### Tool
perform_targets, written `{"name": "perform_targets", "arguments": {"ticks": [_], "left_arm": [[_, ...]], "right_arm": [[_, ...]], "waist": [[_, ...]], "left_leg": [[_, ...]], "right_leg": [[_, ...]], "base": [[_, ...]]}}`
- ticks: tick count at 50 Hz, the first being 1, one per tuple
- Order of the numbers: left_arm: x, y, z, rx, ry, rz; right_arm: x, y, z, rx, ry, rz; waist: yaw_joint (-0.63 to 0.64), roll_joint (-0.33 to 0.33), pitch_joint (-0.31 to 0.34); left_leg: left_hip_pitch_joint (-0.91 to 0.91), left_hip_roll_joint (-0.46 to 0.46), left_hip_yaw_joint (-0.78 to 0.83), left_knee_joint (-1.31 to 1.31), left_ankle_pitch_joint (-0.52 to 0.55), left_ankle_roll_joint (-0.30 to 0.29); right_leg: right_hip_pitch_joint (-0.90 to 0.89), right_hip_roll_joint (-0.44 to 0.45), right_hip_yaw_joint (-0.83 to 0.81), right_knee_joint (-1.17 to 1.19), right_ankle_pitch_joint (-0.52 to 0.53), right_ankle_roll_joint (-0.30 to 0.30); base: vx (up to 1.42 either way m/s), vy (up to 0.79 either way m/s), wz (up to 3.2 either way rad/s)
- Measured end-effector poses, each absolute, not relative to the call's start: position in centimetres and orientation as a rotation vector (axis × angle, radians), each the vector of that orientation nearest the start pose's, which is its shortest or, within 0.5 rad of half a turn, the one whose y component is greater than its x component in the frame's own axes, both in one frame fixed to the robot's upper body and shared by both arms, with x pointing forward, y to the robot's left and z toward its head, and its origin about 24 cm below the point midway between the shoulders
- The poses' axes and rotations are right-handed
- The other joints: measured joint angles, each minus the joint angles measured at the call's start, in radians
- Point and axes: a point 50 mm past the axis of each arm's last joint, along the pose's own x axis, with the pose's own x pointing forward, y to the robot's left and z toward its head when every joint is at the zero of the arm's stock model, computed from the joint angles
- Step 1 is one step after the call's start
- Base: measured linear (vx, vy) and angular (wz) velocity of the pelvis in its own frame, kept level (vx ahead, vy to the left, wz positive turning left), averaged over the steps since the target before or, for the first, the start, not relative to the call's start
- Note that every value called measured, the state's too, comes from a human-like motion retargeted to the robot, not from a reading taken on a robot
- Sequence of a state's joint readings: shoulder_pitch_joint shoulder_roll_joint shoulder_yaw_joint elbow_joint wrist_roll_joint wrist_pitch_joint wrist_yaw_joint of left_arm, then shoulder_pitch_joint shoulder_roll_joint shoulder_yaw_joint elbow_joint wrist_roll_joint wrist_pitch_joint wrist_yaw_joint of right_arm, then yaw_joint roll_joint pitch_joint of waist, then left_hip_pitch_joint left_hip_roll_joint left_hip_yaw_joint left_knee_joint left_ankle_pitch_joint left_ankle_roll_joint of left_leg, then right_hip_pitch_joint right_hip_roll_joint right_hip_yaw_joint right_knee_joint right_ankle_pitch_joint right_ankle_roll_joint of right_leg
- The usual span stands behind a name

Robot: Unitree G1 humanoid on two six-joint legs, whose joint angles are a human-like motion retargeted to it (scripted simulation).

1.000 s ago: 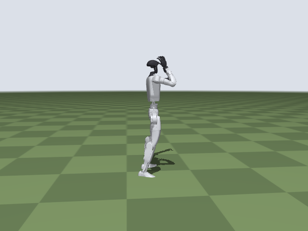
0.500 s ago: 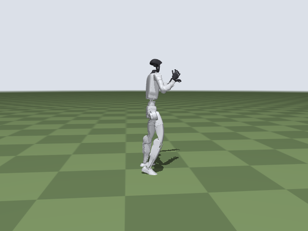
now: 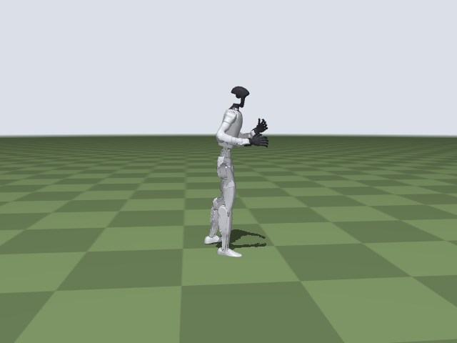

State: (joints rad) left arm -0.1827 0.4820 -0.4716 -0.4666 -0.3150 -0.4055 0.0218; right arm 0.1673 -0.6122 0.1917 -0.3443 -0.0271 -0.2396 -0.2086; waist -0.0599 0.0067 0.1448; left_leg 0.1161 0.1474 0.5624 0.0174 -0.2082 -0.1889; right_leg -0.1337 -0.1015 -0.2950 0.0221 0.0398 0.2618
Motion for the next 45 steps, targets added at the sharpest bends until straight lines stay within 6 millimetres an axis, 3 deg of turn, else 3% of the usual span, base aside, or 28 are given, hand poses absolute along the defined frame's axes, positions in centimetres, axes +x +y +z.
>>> {"name": "perform_targets", "arguments": {"ticks": [5, 9, 16, 22, 26, 30, 37, 45], "left_arm": [[20.1, 8.4, 17.0, -0.142, -0.726, -0.676], [19.8, 8.0, 17.6, -0.189, -0.744, -0.68], [19.1, 6.8, 21.0, -0.296, -0.902, -0.697], [17.8, 5.1, 24.8, -0.385, -1.09, -0.726], [17.2, 3.4, 27.8, -0.361, -1.235, -0.741], [16.9, 1.3, 31.4, -0.282, -1.395, -0.715], [15.3, -1.8, 36.7, -0.216, -1.622, -0.637], [14.4, -2.2, 38.3, -0.189, -1.732, -0.572]], "right_arm": [[20.5, -21.3, 5.5, -0.632, -0.101, 0.091], [19.5, -23.1, 1.2, -0.616, 0.12, 0.008], [16.6, -24.8, -8.0, -0.429, 0.613, -0.115], [11.3, -26.1, -13.8, -0.379, 1.058, -0.222], [9.0, -26.2, -15.1, -0.362, 1.202, -0.255], [9.0, -25.7, -15.2, -0.36, 1.2, -0.198], [12.9, -24.6, -13.9, -0.352, 1.031, -0.139], [19.0, -21.9, -10.9, -0.432, 0.777, -0.03]], "waist": [[-0.01, 0.022, 0.003], [0.009, 0.01, 0.005], [0.055, -0.029, 0.007], [0.08, -0.035, 0.007], [0.079, -0.024, 0.008], [0.061, -0.019, 0.003], [-0.004, -0.037, -0.025], [-0.068, -0.053, -0.059]], "left_leg": [[-0.009, 0.012, 0.009, 0.056, 0.009, 0.024], [-0.038, 0.007, -0.011, 0.136, 0.017, 0.055], [-0.113, -0.038, -0.076, 0.215, 0.02, 0.084], [-0.139, -0.067, -0.087, 0.103, 0.047, 0.058], [-0.137, -0.065, -0.088, 0.011, 0.088, 0.025], [-0.124, -0.057, -0.097, -0.04, 0.123, -0.001], [-0.084, -0.046, -0.055, -0.046, 0.116, -0.009], [-0.038, -0.005, 0.092, -0.024, 0.066, -0.008]], "right_leg": [[0.0, -0.003, 0.014, 0.032, -0.027, 0.0], [0.011, -0.023, 0.026, 0.047, -0.042, 0.0], [0.039, -0.067, 0.041, 0.059, -0.063, 0.0], [0.071, -0.071, 0.037, 0.059, -0.078, 0.0], [0.096, -0.055, 0.031, 0.06, -0.087, -0.001], [0.114, -0.037, 0.036, 0.066, -0.095, -0.005], [0.115, -0.022, 0.091, 0.077, -0.098, -0.01], [0.094, 0.03, 0.21, 0.058, -0.071, 0.0]], "base": [[0.14, -0.16, -0.03], [0.12, -0.12, -0.01], [0.08, -0.04, 0.0], [0.06, 0.02, 0.01], [0.06, 0.05, -0.01], [0.06, 0.06, -0.13], [0.07, 0.07, -0.44], [0.03, 0.02, -0.91]]}}
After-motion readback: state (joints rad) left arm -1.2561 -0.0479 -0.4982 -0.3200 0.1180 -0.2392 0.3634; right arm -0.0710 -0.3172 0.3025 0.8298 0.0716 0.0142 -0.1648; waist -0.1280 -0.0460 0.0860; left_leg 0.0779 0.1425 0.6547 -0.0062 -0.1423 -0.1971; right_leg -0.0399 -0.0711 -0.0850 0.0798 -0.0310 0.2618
